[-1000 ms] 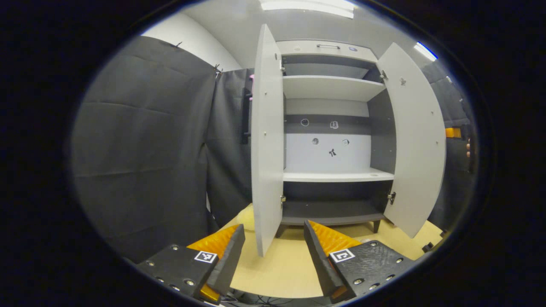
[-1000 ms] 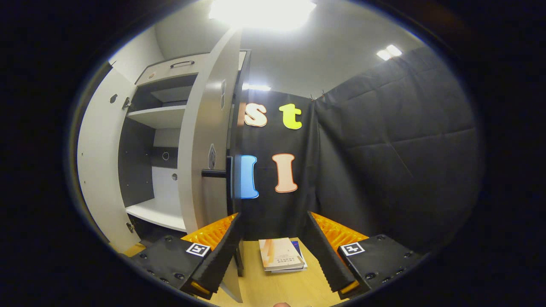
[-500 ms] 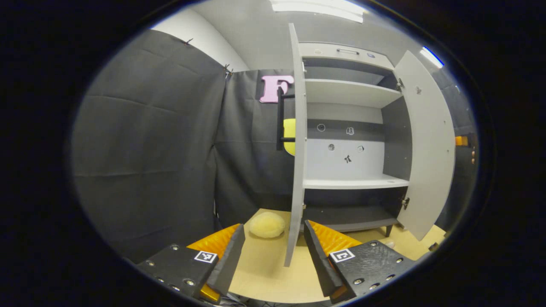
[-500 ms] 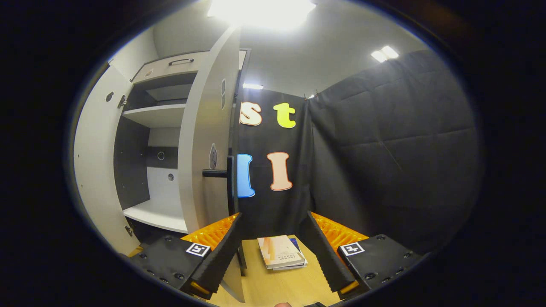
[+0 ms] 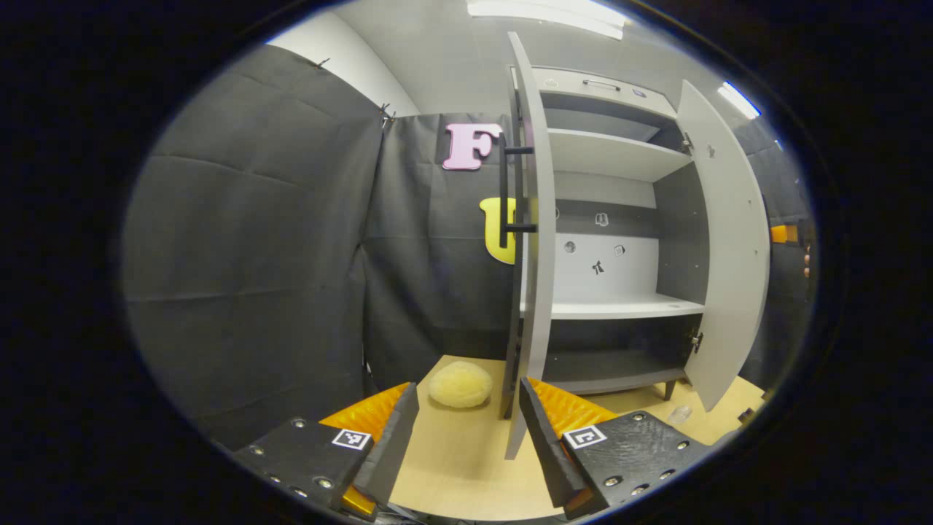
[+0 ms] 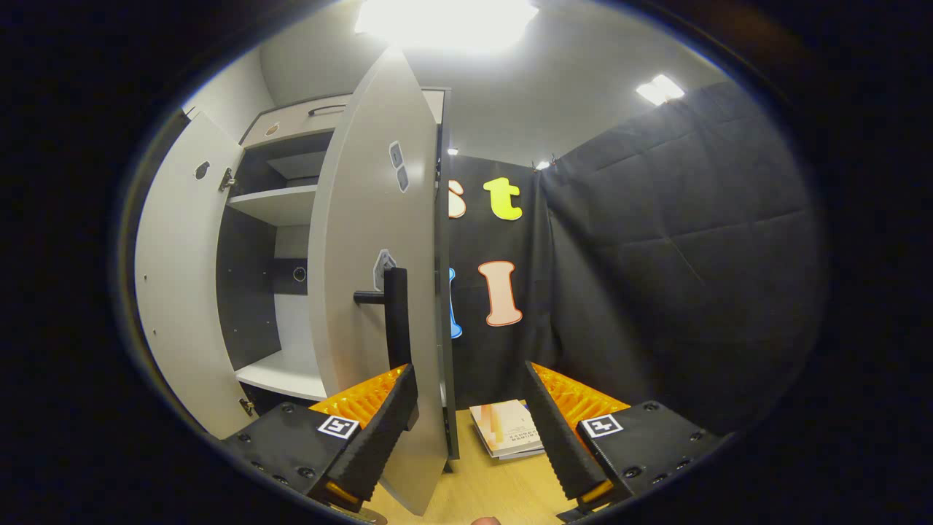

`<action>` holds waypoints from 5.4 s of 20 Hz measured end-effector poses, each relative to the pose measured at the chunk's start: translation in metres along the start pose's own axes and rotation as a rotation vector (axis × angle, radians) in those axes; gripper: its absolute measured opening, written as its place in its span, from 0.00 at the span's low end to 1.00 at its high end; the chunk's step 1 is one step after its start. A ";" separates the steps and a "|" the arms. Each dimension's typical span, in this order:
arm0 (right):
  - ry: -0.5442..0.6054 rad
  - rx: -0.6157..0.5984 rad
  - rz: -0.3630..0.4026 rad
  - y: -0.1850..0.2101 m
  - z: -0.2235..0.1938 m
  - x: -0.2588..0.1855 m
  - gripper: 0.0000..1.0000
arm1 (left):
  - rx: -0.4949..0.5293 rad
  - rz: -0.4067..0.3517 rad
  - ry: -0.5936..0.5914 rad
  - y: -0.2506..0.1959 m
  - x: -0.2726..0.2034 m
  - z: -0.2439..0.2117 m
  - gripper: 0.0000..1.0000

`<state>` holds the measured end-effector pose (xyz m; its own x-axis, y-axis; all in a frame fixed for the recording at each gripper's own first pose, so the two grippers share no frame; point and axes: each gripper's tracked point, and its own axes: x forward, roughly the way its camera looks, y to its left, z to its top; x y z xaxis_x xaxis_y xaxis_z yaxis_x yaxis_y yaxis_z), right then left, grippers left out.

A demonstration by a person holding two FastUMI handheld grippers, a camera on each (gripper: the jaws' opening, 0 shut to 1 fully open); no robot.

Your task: Grasp the bottle in the cabinet with the left hand and place it on the coaster, then close the right door with the right hand and the left door with the left hand.

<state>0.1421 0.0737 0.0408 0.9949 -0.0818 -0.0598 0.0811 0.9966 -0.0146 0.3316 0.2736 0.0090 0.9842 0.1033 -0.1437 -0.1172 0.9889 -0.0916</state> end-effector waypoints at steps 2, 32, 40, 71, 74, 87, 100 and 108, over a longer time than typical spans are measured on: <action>0.006 0.010 0.021 0.014 -0.001 0.001 0.92 | -0.002 0.006 -0.005 0.005 0.002 0.001 0.81; 0.033 -0.039 0.187 0.059 -0.057 -0.039 0.95 | -0.037 0.071 -0.081 0.076 0.079 0.143 0.81; 0.066 -0.040 0.132 0.000 -0.067 -0.049 0.95 | 0.010 0.023 -0.153 0.017 0.088 0.183 0.80; 0.113 -0.057 0.140 -0.094 -0.082 -0.043 0.95 | 0.090 0.011 -0.170 -0.073 0.080 0.186 0.78; 0.117 -0.042 0.134 -0.101 -0.082 -0.043 0.95 | 0.083 -0.005 -0.173 -0.084 0.081 0.187 0.78; 0.110 -0.061 0.110 -0.126 -0.083 -0.047 0.95 | 0.088 -0.111 -0.169 -0.155 0.089 0.171 0.78; 0.100 -0.040 0.080 -0.162 -0.086 -0.063 0.95 | 0.052 -0.210 -0.163 -0.221 0.092 0.159 0.80; 0.064 -0.012 0.161 -0.154 -0.070 -0.058 0.92 | 0.086 -0.168 -0.182 -0.215 0.043 0.153 0.80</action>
<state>0.0674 -0.0752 -0.0231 0.9890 0.0782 -0.1255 -0.0803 0.9967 -0.0119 0.4191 0.0818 0.1730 0.9975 -0.0537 0.0465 0.0544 0.9984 -0.0145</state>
